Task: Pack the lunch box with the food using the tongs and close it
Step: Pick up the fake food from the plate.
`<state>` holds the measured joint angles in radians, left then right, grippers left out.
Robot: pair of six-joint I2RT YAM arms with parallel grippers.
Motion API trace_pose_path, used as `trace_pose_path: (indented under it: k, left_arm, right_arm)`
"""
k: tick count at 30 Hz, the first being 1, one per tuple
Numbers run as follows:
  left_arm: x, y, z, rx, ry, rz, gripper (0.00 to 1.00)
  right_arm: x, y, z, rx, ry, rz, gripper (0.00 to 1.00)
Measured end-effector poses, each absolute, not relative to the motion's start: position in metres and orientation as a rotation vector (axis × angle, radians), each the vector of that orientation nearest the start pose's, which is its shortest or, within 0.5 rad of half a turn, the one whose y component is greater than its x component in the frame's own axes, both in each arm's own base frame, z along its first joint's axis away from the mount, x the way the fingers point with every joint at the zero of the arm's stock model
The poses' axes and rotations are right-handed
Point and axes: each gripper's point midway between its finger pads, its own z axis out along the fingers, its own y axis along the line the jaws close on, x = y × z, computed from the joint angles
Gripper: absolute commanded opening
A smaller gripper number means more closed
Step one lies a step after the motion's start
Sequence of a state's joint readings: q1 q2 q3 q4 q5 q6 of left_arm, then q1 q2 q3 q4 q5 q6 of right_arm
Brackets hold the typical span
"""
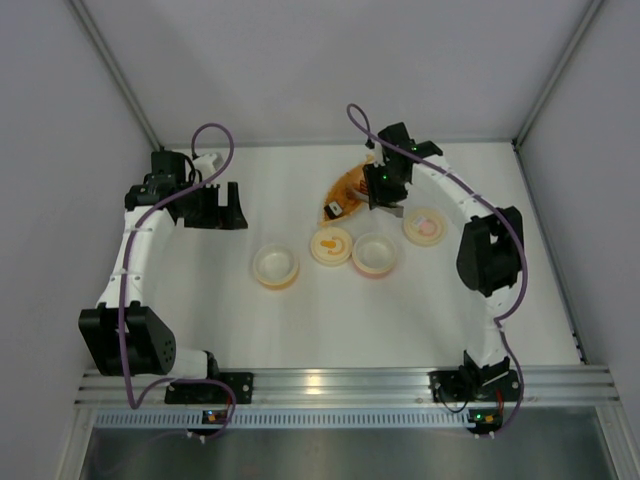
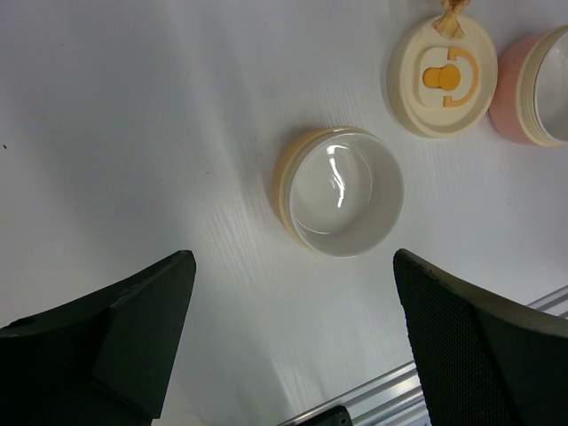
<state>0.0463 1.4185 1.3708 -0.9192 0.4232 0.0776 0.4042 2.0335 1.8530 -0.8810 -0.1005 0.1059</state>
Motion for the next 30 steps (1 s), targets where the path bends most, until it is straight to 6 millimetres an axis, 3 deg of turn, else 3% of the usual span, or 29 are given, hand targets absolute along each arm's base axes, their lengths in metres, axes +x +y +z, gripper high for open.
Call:
trace_pose_path:
  k: [8, 18, 22, 26, 30]
  left_arm:
    - [0.330, -0.054, 0.203, 0.202, 2.475, -0.480, 0.98]
    - [0.330, -0.052, 0.203, 0.201, 2.475, -0.472, 0.98]
    - [0.331, -0.052, 0.203, 0.199, 2.476, -0.466, 0.98]
    - [0.331, -0.051, 0.202, 0.197, 2.477, -0.462, 0.98]
    - [0.331, -0.049, 0.202, 0.192, 2.477, -0.457, 0.98]
  right_arm:
    - [0.427, 0.208, 0.115, -0.430, 2.653, 0.308, 0.34]
    - [0.432, 0.212, 0.115, -0.440, 2.645, 0.318, 0.01]
    - [0.432, 0.213, 0.118, -0.458, 2.637, 0.334, 0.00]
    - [0.429, 0.216, 0.133, -0.484, 2.599, 0.369, 0.00]
    - [0.426, 0.218, 0.165, -0.524, 2.519, 0.407, 0.00]
